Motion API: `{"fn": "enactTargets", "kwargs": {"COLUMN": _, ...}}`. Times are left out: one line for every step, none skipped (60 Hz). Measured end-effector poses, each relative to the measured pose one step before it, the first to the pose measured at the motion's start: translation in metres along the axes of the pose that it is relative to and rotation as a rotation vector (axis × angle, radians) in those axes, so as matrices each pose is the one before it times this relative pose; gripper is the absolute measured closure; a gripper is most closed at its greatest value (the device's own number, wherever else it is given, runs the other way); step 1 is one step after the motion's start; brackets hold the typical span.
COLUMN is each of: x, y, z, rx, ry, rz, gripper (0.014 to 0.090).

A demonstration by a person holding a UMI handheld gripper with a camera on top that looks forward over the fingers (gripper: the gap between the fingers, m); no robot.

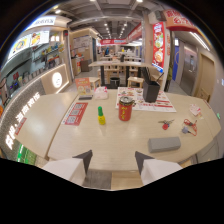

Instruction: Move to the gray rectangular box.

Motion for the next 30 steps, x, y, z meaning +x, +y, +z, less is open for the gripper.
{"fn": "enactTargets", "kwargs": {"x": 0.00045, "y": 0.00027, "z": -0.00016, "rx": -0.00078, "ry": -0.00003, "rz": 0.0010, "gripper": 0.0202}}
{"fn": "enactTargets", "kwargs": {"x": 0.00085, "y": 0.00030, "z": -0.00017, "rx": -0.00013, "ry": 0.00059, "rz": 0.0010, "gripper": 0.0204}}
{"fn": "enactTargets", "kwargs": {"x": 0.00046, "y": -0.00014, "z": 0.00079, "rx": -0.00002, "ry": 0.00062, "rz": 0.0003, "gripper": 0.0202}}
{"fn": "enactTargets", "kwargs": {"x": 0.00444, "y": 0.00172, "z": -0.00123, "rx": 0.00061, "ry": -0.00021, "rz": 0.0000, "gripper": 0.0200}}
{"fn": "enactTargets", "kwargs": {"x": 0.00275, "y": 0.00103, "z": -0.00028, "rx": -0.00005, "ry": 0.00206, "rz": -0.0004, "gripper": 0.0203}}
{"fn": "enactTargets", "kwargs": {"x": 0.00333, "y": 0.00101, "z": -0.00040, "rx": -0.00021, "ry": 0.00311, "rz": -0.0004, "gripper": 0.0200}}
{"fn": "enactTargets", "kwargs": {"x": 0.00339, "y": 0.00126, "z": -0.00079, "rx": -0.00027, "ry": 0.00275, "rz": -0.0003, "gripper": 0.0201}}
{"fn": "enactTargets", "kwargs": {"x": 0.00375, "y": 0.00142, "z": -0.00111, "rx": -0.00087, "ry": 0.00218, "rz": -0.0010, "gripper": 0.0200}}
{"fn": "enactTargets", "kwargs": {"x": 0.00426, "y": 0.00167, "z": -0.00127, "rx": -0.00126, "ry": 0.00273, "rz": -0.0013, "gripper": 0.0200}}
{"fn": "enactTargets", "kwargs": {"x": 0.00223, "y": 0.00059, "z": -0.00036, "rx": -0.00163, "ry": 0.00516, "rz": -0.0019, "gripper": 0.0202}}
{"fn": "enactTargets", "kwargs": {"x": 0.00504, "y": 0.00174, "z": -0.00107, "rx": -0.00146, "ry": 0.00496, "rz": -0.0005, "gripper": 0.0200}}
{"fn": "enactTargets", "kwargs": {"x": 0.00221, "y": 0.00170, "z": 0.00294, "rx": -0.00070, "ry": 0.00587, "rz": 0.0004, "gripper": 0.0203}}
{"fn": "enactTargets", "kwargs": {"x": 0.00888, "y": 0.00251, "z": -0.00506, "rx": -0.00340, "ry": 0.00371, "rz": -0.0009, "gripper": 0.0203}}
{"fn": "enactTargets", "kwargs": {"x": 0.00635, "y": 0.00214, "z": -0.00158, "rx": -0.00303, "ry": 0.00602, "rz": -0.0001, "gripper": 0.0202}}
{"fn": "enactTargets", "kwargs": {"x": 0.00543, "y": 0.00223, "z": -0.00064, "rx": -0.00325, "ry": 0.00674, "rz": 0.0001, "gripper": 0.0201}}
{"fn": "enactTargets", "kwargs": {"x": 0.00587, "y": 0.00208, "z": -0.00054, "rx": -0.00329, "ry": 0.00661, "rz": 0.0002, "gripper": 0.0201}}
{"fn": "enactTargets", "kwargs": {"x": 0.00563, "y": 0.00202, "z": -0.00012, "rx": -0.00295, "ry": 0.00581, "rz": 0.0002, "gripper": 0.0202}}
{"fn": "enactTargets", "kwargs": {"x": 0.00605, "y": 0.00170, "z": -0.00014, "rx": -0.00177, "ry": 0.00597, "rz": 0.0002, "gripper": 0.0201}}
{"fn": "enactTargets", "kwargs": {"x": 0.00538, "y": 0.00303, "z": 0.00185, "rx": -0.00154, "ry": 0.00673, "rz": 0.0006, "gripper": 0.0198}}
{"fn": "enactTargets", "kwargs": {"x": 0.00682, "y": 0.00174, "z": -0.00012, "rx": -0.00244, "ry": 0.00752, "rz": -0.0002, "gripper": 0.0201}}
{"fn": "enactTargets", "kwargs": {"x": 0.00806, "y": 0.00233, "z": -0.00171, "rx": -0.00268, "ry": 0.00629, "rz": -0.0007, "gripper": 0.0203}}
{"fn": "enactTargets", "kwargs": {"x": 0.00655, "y": 0.00187, "z": 0.00055, "rx": -0.00279, "ry": 0.00596, "rz": -0.0001, "gripper": 0.0202}}
{"fn": "enactTargets", "kwargs": {"x": 0.00601, "y": 0.00190, "z": 0.00048, "rx": -0.00264, "ry": 0.00621, "rz": 0.0004, "gripper": 0.0203}}
{"fn": "enactTargets", "kwargs": {"x": 0.00638, "y": 0.00176, "z": 0.00046, "rx": -0.00214, "ry": 0.00725, "rz": 0.0002, "gripper": 0.0201}}
{"fn": "enactTargets", "kwargs": {"x": 0.00441, "y": 0.00092, "z": 0.00235, "rx": -0.00147, "ry": 0.00830, "rz": 0.0006, "gripper": 0.0201}}
{"fn": "enactTargets", "kwargs": {"x": 0.00588, "y": 0.00108, "z": 0.00073, "rx": -0.00085, "ry": 0.00699, "rz": 0.0004, "gripper": 0.0202}}
{"fn": "enactTargets", "kwargs": {"x": 0.00514, "y": 0.00076, "z": 0.00102, "rx": -0.00054, "ry": 0.00595, "rz": 0.0007, "gripper": 0.0200}}
{"fn": "enactTargets", "kwargs": {"x": 0.00500, "y": 0.00052, "z": 0.00092, "rx": -0.00059, "ry": 0.00472, "rz": 0.0012, "gripper": 0.0201}}
{"fn": "enactTargets", "kwargs": {"x": 0.00651, "y": 0.00031, "z": 0.00072, "rx": -0.00122, "ry": 0.00359, "rz": 0.0009, "gripper": 0.0202}}
{"fn": "enactTargets", "kwargs": {"x": 0.00504, "y": 0.00035, "z": 0.00166, "rx": 0.00040, "ry": 0.00284, "rz": 0.0008, "gripper": 0.0204}}
